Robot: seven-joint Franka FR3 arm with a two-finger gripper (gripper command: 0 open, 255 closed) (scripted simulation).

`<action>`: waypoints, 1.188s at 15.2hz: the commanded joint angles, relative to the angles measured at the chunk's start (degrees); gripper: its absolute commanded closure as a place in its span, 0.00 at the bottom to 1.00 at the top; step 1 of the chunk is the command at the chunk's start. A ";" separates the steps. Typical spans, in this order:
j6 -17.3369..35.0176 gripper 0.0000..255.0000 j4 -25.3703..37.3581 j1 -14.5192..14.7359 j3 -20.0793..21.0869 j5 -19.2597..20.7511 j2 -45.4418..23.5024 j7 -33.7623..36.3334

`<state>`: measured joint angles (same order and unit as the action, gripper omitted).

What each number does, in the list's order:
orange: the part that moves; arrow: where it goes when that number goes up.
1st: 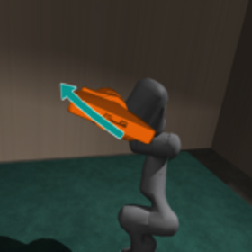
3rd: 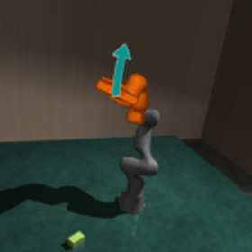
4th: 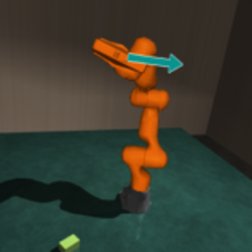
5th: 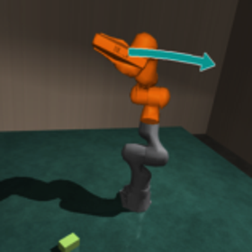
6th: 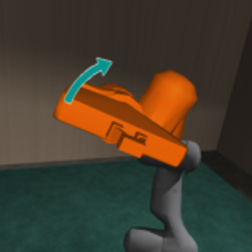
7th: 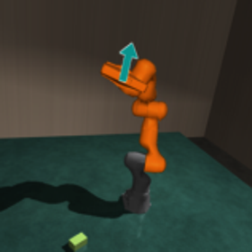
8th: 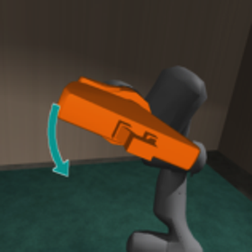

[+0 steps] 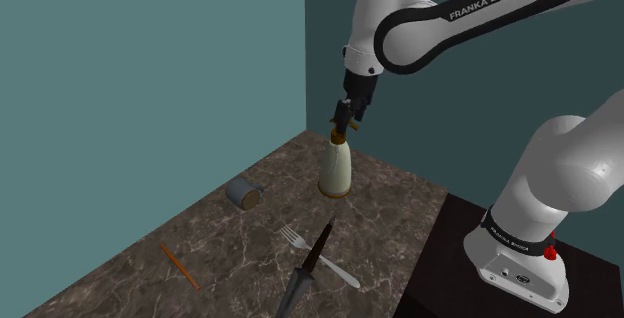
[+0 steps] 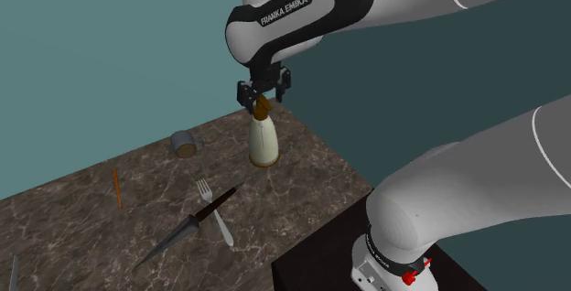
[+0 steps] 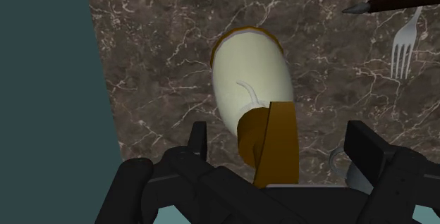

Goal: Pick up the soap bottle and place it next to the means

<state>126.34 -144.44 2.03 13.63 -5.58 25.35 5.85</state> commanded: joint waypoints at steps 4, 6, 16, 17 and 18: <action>2.41 0.00 -1.04 -0.11 0.24 0.10 -1.35 0.09; 2.41 0.00 -1.04 -0.11 0.24 0.10 -1.35 0.09; 2.37 1.00 -1.03 -0.10 0.25 0.09 -1.32 0.11; 2.39 1.00 -1.01 -0.10 0.26 0.10 -1.36 0.13; 2.38 1.00 -1.00 -0.10 0.26 0.10 -1.36 0.12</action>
<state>128.74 -145.43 1.90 13.87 -5.44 24.02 5.98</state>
